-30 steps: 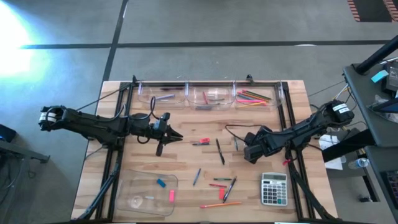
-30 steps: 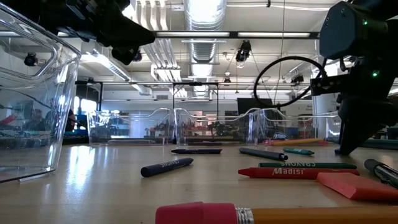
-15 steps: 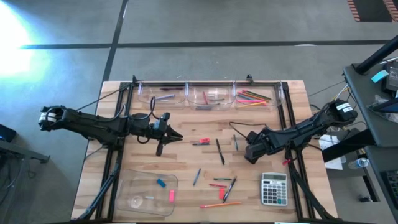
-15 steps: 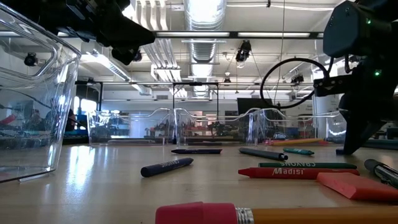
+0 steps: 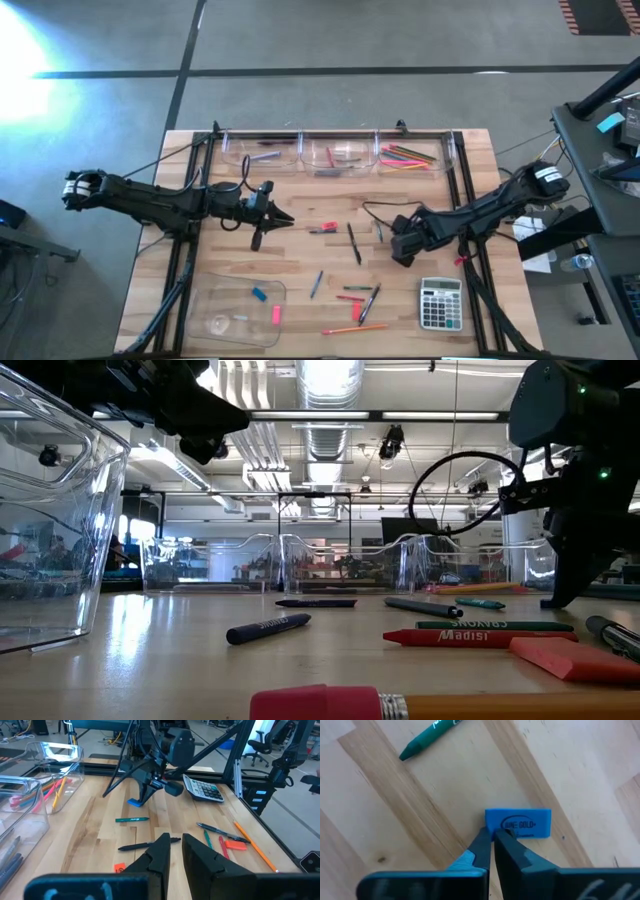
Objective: Sort crayons/erasers/pens/pencils in bins
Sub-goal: Put the blue eraser into the bottom transparent bin
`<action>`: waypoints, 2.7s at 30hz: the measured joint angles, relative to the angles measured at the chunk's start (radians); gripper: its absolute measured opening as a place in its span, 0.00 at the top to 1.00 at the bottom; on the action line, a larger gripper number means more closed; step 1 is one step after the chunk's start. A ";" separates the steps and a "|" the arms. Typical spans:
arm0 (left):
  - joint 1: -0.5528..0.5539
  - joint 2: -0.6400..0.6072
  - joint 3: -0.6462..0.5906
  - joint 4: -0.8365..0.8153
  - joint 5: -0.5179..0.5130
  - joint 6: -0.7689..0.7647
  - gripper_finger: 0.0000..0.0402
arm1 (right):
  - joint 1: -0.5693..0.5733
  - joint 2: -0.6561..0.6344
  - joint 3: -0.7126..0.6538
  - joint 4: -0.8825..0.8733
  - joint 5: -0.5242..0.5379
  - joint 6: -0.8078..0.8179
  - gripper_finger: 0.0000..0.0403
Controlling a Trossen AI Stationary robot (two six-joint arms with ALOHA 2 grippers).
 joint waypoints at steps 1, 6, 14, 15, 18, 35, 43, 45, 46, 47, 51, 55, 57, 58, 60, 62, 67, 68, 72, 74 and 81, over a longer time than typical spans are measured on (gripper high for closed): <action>0.000 0.000 0.000 0.000 0.000 0.000 0.92 | 0.000 0.001 0.008 -0.006 -0.001 -0.005 0.98; 0.000 0.000 0.000 0.000 0.000 0.000 0.92 | -0.002 0.004 0.057 -0.018 0.017 -0.019 0.98; 0.000 0.000 0.000 0.000 0.000 0.000 0.92 | 0.000 0.003 0.118 -0.038 0.045 -0.048 0.98; 0.000 0.000 0.000 0.000 0.000 0.000 0.92 | 0.000 0.003 0.126 -0.037 0.046 -0.051 0.98; 0.000 0.008 0.000 0.001 0.000 0.000 0.92 | 0.000 0.002 0.152 -0.033 0.046 -0.063 0.98; -0.005 0.268 -0.001 0.270 0.106 0.104 0.86 | 0.007 0.000 0.336 0.086 0.034 -0.213 0.98; -0.011 0.434 0.043 0.400 0.105 0.136 0.59 | 0.009 0.001 0.328 0.319 -0.064 -0.294 0.98; -0.015 0.477 0.059 0.441 0.105 0.139 0.53 | 0.009 0.001 0.328 0.372 -0.076 -0.313 0.98; -0.018 0.496 0.067 0.459 0.105 0.139 0.50 | 0.009 0.001 0.328 0.400 -0.083 -0.322 0.98; -0.019 0.516 0.076 0.476 0.105 0.139 0.47 | 0.008 0.001 0.328 0.429 -0.098 -0.336 0.98; -0.025 0.580 0.120 0.521 0.105 0.140 0.41 | 0.008 0.001 0.328 0.522 -0.129 -0.368 0.98; -0.032 0.623 0.156 0.534 0.105 0.140 0.40 | 0.008 0.002 0.328 0.542 -0.131 -0.378 0.98; -0.035 0.639 0.170 0.534 0.105 0.140 0.40 | 0.008 0.002 0.328 0.564 -0.139 -0.387 0.98; -0.037 0.648 0.180 0.534 0.105 0.140 0.40 | 0.008 0.002 0.328 0.576 -0.143 -0.392 0.98; -0.039 0.662 0.193 0.534 0.105 0.140 0.40 | 0.008 0.003 0.328 0.584 -0.146 -0.400 0.98; -0.042 0.674 0.205 0.537 0.105 0.140 0.40 | 0.006 0.003 0.328 0.597 -0.146 -0.409 0.98; -0.044 0.686 0.208 0.552 0.105 0.140 0.41 | 0.006 0.003 0.328 0.602 -0.146 -0.416 0.98; -0.044 0.686 0.208 0.553 0.106 0.140 0.41 | 0.006 0.003 0.328 0.607 -0.146 -0.417 0.98; -0.047 0.686 0.212 0.552 0.106 0.138 0.49 | 0.002 0.003 0.328 0.615 -0.146 -0.420 0.98; -0.048 0.688 0.220 0.554 0.105 0.137 0.54 | -0.003 0.003 0.328 0.616 -0.146 -0.420 0.98; -0.058 0.690 0.229 0.551 0.108 0.138 0.81 | -0.018 0.003 0.328 0.621 -0.127 -0.432 0.98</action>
